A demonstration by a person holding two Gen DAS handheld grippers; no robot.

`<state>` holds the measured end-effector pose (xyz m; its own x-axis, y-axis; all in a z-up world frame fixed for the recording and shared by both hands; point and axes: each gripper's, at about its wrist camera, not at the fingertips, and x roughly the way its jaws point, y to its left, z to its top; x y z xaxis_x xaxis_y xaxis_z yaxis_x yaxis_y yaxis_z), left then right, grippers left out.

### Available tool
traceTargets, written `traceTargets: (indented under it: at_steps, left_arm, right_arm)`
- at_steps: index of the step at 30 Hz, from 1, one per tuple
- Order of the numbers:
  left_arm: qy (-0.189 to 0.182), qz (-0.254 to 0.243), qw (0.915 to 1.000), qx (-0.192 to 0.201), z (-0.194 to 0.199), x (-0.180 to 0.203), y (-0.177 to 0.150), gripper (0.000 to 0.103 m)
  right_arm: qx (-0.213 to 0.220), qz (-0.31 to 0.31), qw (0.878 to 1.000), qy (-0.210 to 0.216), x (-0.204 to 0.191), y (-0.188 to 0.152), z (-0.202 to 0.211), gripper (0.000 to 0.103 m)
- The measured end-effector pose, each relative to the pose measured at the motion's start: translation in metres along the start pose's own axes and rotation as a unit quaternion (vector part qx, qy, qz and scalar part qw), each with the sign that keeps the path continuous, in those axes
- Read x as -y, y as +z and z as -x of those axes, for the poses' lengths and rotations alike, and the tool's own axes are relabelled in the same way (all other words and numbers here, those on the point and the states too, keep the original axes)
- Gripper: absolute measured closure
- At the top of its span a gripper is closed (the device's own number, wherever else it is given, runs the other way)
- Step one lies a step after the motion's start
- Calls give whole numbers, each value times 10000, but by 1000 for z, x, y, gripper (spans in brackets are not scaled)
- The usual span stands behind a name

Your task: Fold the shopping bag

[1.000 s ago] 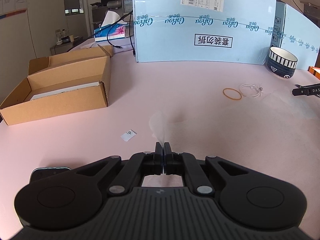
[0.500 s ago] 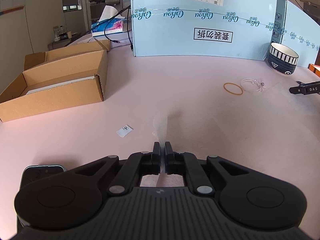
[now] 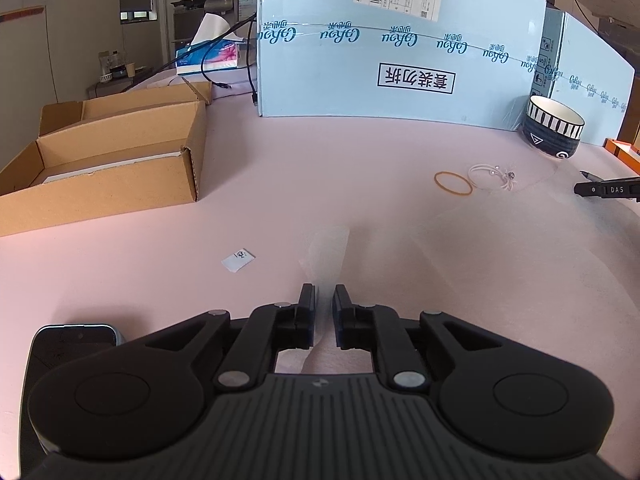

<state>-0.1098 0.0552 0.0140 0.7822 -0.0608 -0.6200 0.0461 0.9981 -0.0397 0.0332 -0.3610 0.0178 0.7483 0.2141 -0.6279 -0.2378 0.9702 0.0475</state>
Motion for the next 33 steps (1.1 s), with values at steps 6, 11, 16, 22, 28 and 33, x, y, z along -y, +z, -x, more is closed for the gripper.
traceTargets:
  at_steps: [6,11,16,22,28,33]
  left_arm:
    - [-130,-163,9998,72,1,8,4,94]
    - [-120,-296,9995,69,-5,13,12,94]
    - [-223,-498,9984,133,-17,25,22,94]
    - [-152,-669,9976,64,-36,39,35,94]
    - [-104,-704,9974,-81,-45,45,35,93]
    - [-18,-732,9973,-92,-44,43,32,80]
  right_arm:
    - [262,-514,9982,-191,24,-14,29,102]
    - [573,-850,9928,-616,58,-20,66,102]
    - [752,-1023,9850,-1165,92,-20,97,102]
    - [830,-888,9820,-1449,109,-15,98,102]
    - [477,-765,9808,-1728,115,-15,71,95]
    - [304,-979,9743,-2003,129,-29,64,69]
